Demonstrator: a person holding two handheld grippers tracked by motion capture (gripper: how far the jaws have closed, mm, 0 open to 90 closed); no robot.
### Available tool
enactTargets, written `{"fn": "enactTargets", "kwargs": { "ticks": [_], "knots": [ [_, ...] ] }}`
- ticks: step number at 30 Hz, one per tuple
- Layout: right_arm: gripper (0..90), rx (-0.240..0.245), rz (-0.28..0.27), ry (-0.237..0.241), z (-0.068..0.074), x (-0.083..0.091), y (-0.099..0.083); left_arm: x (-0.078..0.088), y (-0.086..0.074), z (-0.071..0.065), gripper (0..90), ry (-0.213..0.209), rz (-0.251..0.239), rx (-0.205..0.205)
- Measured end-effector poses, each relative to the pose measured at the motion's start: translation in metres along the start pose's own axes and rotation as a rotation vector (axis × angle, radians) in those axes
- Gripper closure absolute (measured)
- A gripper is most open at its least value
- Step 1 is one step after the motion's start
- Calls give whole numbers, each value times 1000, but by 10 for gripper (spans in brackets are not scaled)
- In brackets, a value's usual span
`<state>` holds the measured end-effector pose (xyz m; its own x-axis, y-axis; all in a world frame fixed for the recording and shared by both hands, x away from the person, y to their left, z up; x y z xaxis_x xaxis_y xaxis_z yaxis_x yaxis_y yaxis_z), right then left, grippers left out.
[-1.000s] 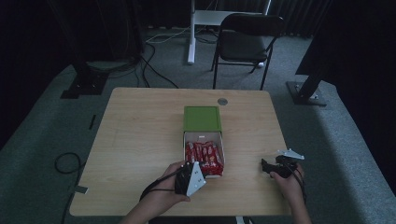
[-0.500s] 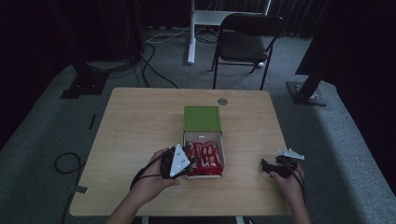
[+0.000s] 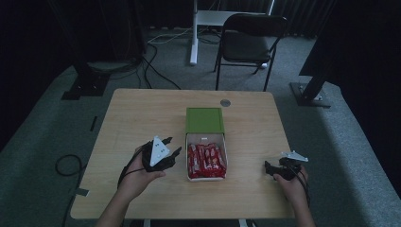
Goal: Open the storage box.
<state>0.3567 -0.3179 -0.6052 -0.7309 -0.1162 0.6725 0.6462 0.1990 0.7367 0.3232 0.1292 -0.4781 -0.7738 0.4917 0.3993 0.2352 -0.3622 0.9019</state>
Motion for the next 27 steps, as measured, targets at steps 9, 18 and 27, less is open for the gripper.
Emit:
{"fn": "enactTargets", "kwargs": {
  "ticks": [9, 18, 27],
  "knots": [
    [130, 0, 0, 0, 0, 0, 0, 0, -29, 21, 410, 16, 49, 62],
    [130, 0, 0, 0, 0, 0, 0, -1, -53, 40, 245, 52, 93, 156],
    [130, 0, 0, 0, 0, 0, 0, -6, -85, 51, 146, 83, 191, 186]
  ]
}}
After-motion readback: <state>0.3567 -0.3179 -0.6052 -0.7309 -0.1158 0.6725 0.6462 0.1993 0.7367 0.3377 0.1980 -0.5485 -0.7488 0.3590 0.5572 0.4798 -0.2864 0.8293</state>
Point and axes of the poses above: each handheld gripper's, and its own axes: x roughly backward along the jaws, y roughly out of its top, z roughly to its left, the point moved 4 cm from there along -x, roughly forward along the jaws, and after that the axes turned 7 degrees about x, right-handed, at the moved point
